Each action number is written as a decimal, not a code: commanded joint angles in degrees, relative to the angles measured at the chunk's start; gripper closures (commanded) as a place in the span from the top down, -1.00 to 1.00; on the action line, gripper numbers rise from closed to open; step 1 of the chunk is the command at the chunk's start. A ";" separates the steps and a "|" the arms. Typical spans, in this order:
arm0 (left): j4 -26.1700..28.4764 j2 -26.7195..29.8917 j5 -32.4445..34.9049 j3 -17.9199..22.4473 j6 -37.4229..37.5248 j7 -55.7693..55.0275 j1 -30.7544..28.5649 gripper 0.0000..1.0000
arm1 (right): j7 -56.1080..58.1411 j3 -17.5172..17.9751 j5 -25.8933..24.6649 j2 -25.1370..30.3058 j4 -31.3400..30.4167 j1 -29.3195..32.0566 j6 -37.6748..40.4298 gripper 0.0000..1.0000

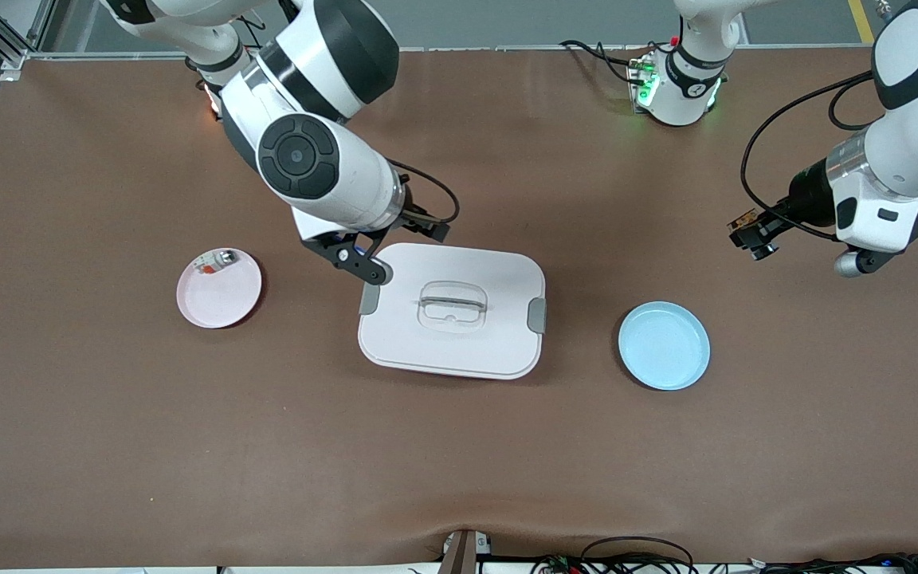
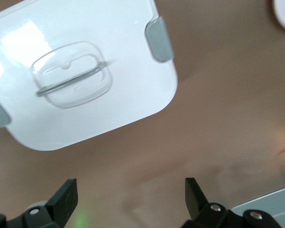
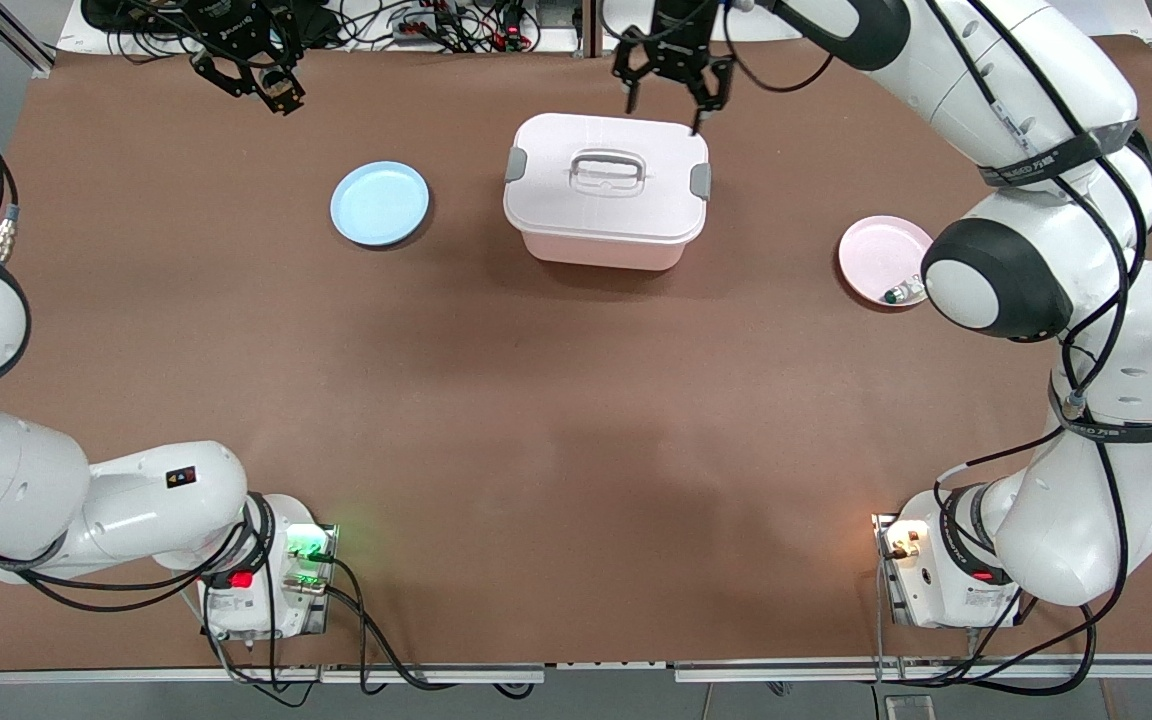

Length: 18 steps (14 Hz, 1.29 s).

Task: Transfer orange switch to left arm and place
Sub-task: 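Carry the switch with the left gripper while the right gripper withdraws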

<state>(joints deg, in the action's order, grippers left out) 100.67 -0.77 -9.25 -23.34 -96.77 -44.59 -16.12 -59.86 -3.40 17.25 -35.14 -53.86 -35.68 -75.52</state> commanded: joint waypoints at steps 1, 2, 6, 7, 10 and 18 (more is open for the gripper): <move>1.02 0.94 1.51 -0.39 -1.23 -7.07 -0.58 -1.00 | 12.70 0.50 -5.80 0.60 0.16 1.83 5.01 1.00; 1.89 0.94 1.51 -0.39 -3.06 -10.40 -0.67 -1.00 | 17.97 0.50 -6.95 1.21 0.16 3.14 6.60 1.00; 9.34 1.38 2.30 -0.48 -12.54 -24.73 -0.49 -1.00 | 39.50 0.50 -9.06 4.37 0.16 12.88 14.68 1.00; 12.24 1.73 2.65 -0.57 -16.23 -26.93 -0.49 -1.00 | 45.91 0.50 -11.25 5.34 0.16 15.35 15.92 1.00; 19.55 1.56 2.74 -0.75 -27.47 -34.14 0.03 -1.00 | 56.67 0.50 -15.83 6.58 0.16 19.67 19.53 1.00; 29.50 -3.70 2.92 -1.63 -46.31 -39.70 0.39 -1.00 | 58.19 0.59 -15.67 7.89 0.07 27.75 23.84 1.00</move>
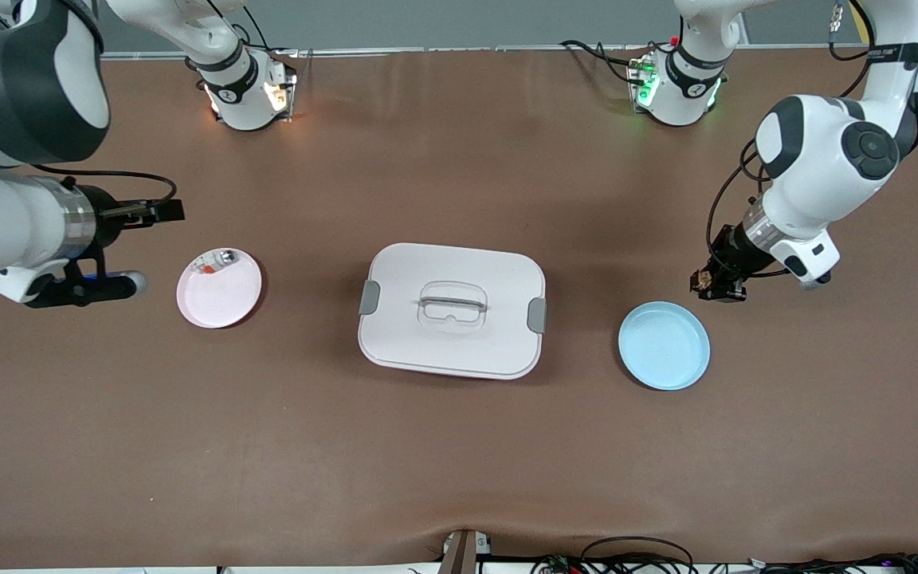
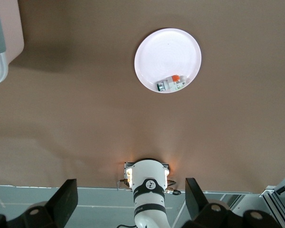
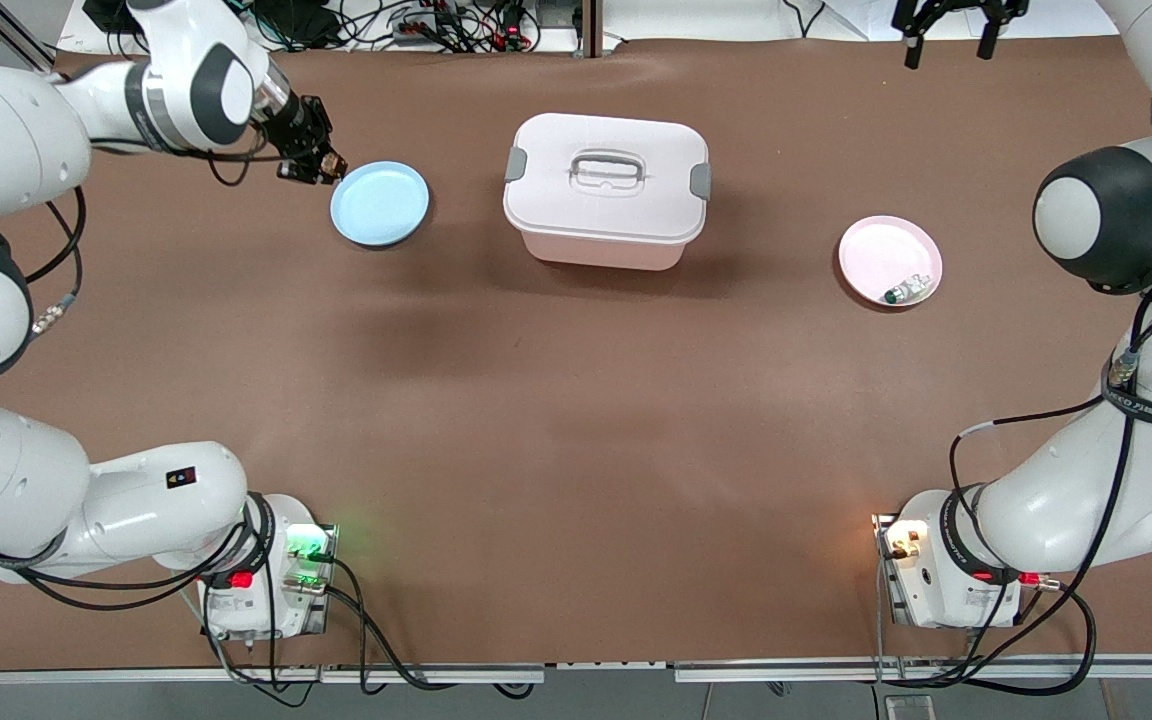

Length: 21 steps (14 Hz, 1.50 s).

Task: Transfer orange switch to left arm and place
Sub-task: 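Carry the switch with the left gripper while the right gripper withdraws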

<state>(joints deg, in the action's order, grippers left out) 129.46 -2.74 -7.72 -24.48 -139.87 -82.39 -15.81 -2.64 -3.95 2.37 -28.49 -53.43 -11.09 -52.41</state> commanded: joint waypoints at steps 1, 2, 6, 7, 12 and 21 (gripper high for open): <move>0.62 -2.70 3.66 -0.48 -3.91 -3.38 0.34 -1.00 | 1.32 1.22 -0.70 1.16 -0.36 4.84 0.64 1.00; 0.18 -3.92 8.03 -0.48 -4.01 -6.44 0.43 -1.00 | 2.89 1.23 -0.78 1.16 -0.36 6.16 0.47 1.00; -4.81 -13.67 25.87 -0.74 -4.18 -23.48 0.95 -1.00 | 4.39 1.23 -0.61 1.16 -0.53 9.59 -0.06 1.00; -6.22 -15.69 28.87 -0.83 -4.18 -27.18 1.13 -1.00 | 4.48 0.96 -1.22 1.16 -0.62 9.69 -0.15 1.00; -11.06 -21.24 30.13 -1.10 -4.27 -28.62 1.48 -1.00 | 4.31 0.52 -1.14 1.16 -0.53 12.68 -0.67 1.00; -13.97 -27.58 30.48 -1.10 -5.68 -28.36 2.45 -1.00 | 4.66 0.79 -1.05 2.29 -0.53 13.82 -2.26 1.00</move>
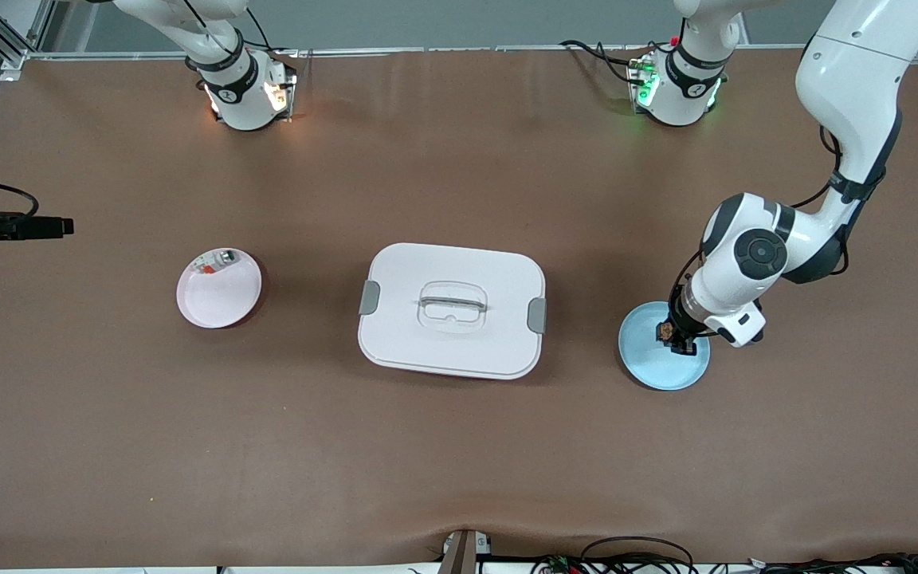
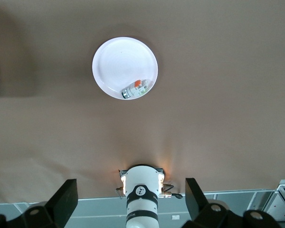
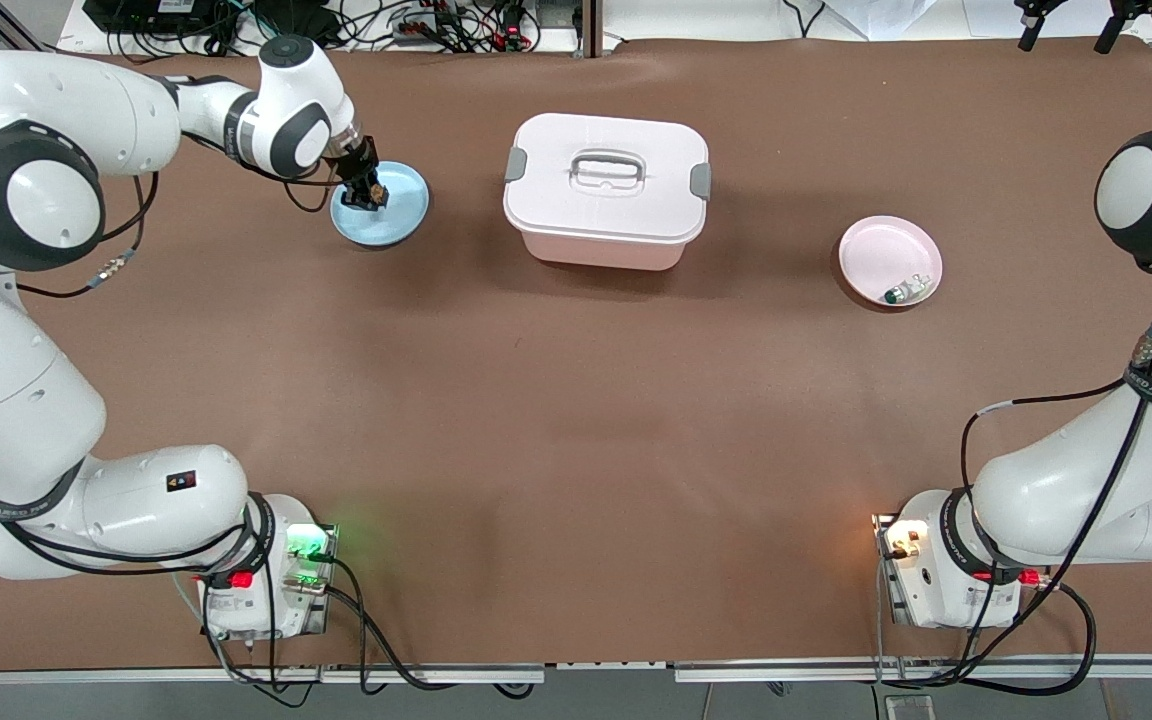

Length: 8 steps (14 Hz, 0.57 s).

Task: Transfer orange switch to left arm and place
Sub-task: 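Carry the switch with the left gripper while the right gripper withdraws, then lower the switch onto the blue plate and open the left gripper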

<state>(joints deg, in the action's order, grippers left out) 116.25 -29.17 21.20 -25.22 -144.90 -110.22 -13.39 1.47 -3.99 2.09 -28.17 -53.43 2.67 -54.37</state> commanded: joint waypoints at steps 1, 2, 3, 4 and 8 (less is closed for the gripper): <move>-0.76 -1.42 2.26 -0.36 -0.73 -0.52 0.12 -1.00 | 0.47 0.92 -0.95 2.24 -0.62 -0.64 -0.30 1.00; -0.84 -1.68 2.45 -0.36 -1.08 -0.52 0.12 -1.00 | 0.55 1.18 -0.60 2.50 -0.62 -0.73 -0.21 1.00; -0.85 -2.20 2.53 -0.27 -1.69 -0.52 0.12 -1.00 | 0.56 1.35 -0.25 2.59 -0.62 -0.82 -0.30 1.00; -0.85 -2.47 2.88 -0.27 -1.87 -0.52 0.21 -1.00 | 0.56 1.53 -0.16 2.77 -0.62 -0.99 -0.30 1.00; -0.76 -3.53 3.33 -0.18 -3.46 -0.52 -0.14 -1.00 | 0.29 1.44 -0.33 4.08 -0.97 -3.28 -2.31 1.00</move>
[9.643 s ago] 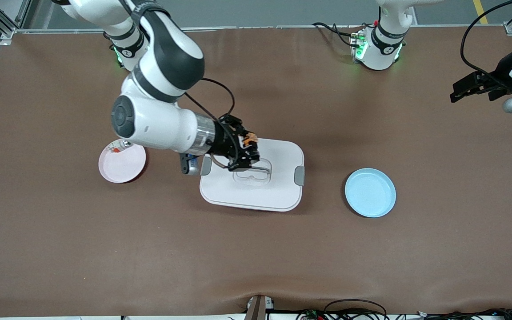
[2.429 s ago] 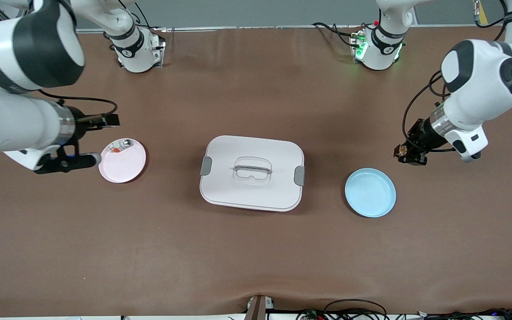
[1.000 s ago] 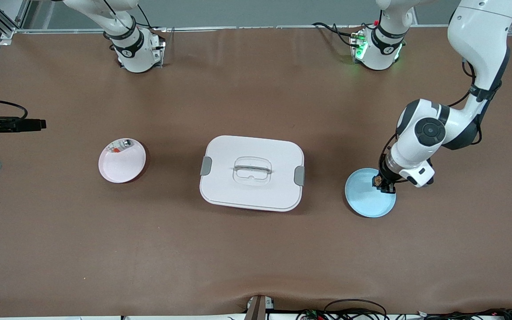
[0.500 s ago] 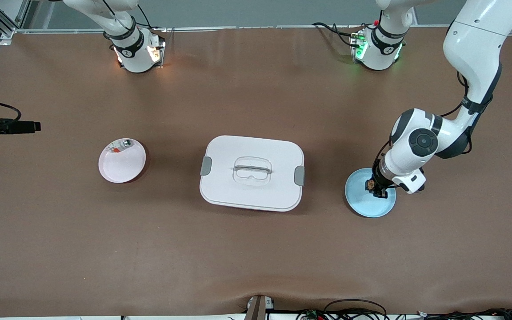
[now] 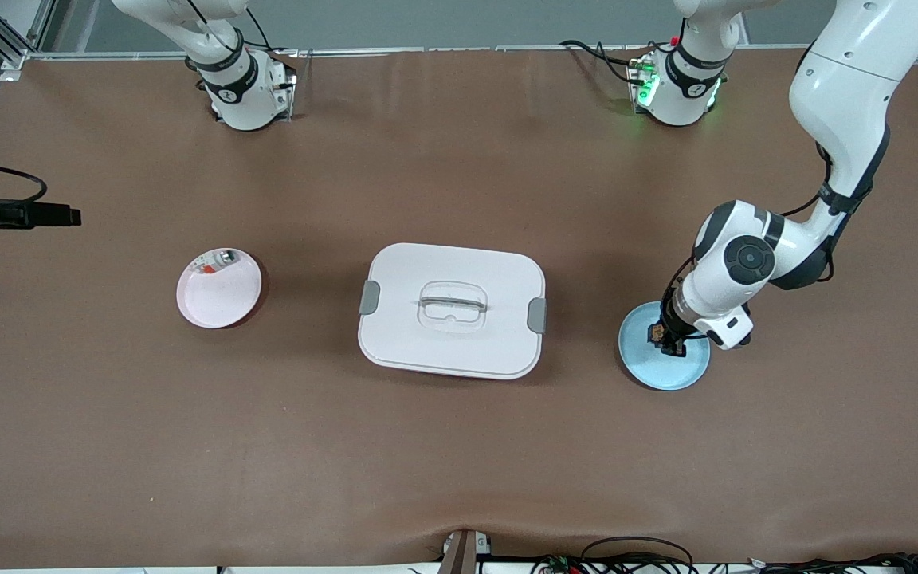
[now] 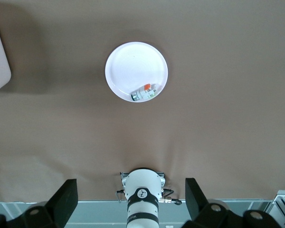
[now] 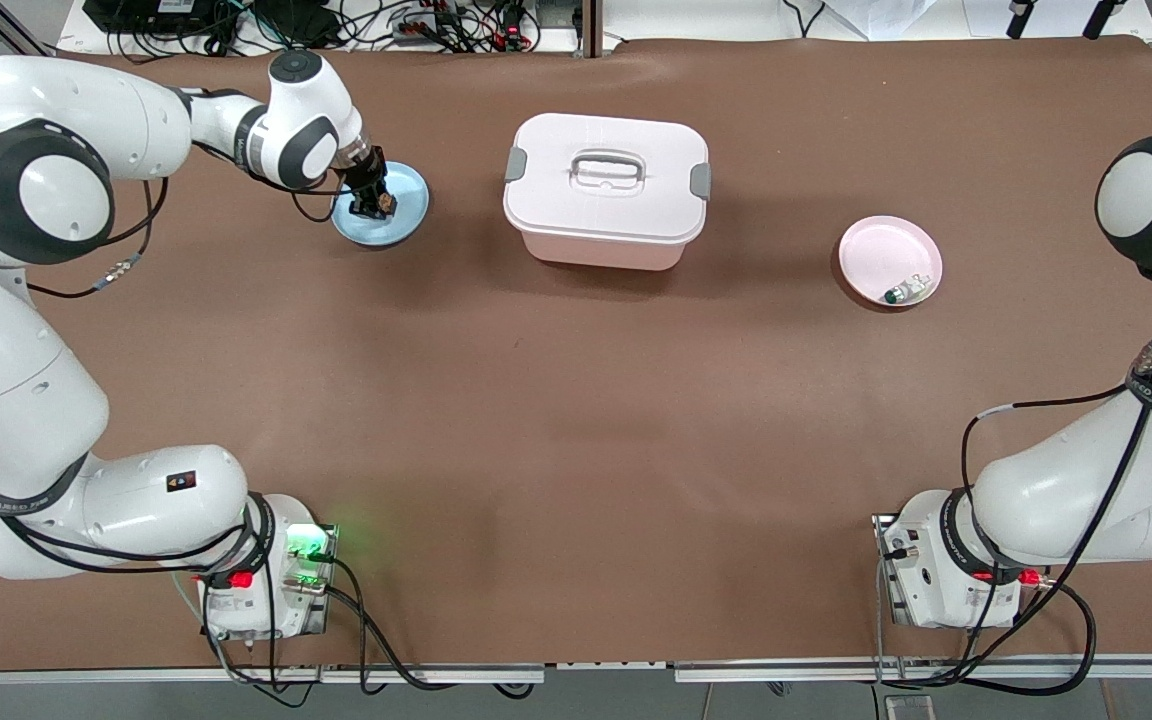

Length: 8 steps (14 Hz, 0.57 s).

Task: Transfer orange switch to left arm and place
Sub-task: 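Lower the switch onto the blue plate and open the left gripper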

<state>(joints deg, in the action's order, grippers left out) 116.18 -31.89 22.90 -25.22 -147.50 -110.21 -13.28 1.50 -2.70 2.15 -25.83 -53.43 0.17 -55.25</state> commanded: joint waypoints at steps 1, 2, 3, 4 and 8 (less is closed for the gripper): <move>-0.70 -0.90 1.62 -0.26 -0.95 -0.54 -0.25 -1.00 | 0.26 -0.02 -0.48 2.18 -1.06 -0.87 -1.61 1.00; -0.70 -0.90 1.70 -0.18 -0.95 -0.54 -0.25 -1.00 | 0.26 -0.02 -0.48 2.28 -1.15 -0.78 -1.62 1.00; -0.70 -0.90 2.05 -0.18 -0.95 -0.62 -0.34 -0.96 | 0.26 -0.11 -0.48 2.45 -1.50 -0.78 -1.79 1.00; -0.78 -0.90 2.23 -0.18 -0.95 -0.62 -0.34 -0.81 | 0.26 -0.20 -0.56 2.80 -1.67 -0.78 -2.40 1.00; -1.13 -0.55 2.23 -0.26 -0.95 -1.32 -0.25 1.00 | 0.17 -0.20 -0.30 9.37 -12.88 -0.52 -11.69 1.00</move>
<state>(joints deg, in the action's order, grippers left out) 115.80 -32.33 23.52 -25.22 -147.90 -110.21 -13.37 1.49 -3.03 2.12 -22.95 -56.42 -0.66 -61.70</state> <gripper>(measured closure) 0.423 0.000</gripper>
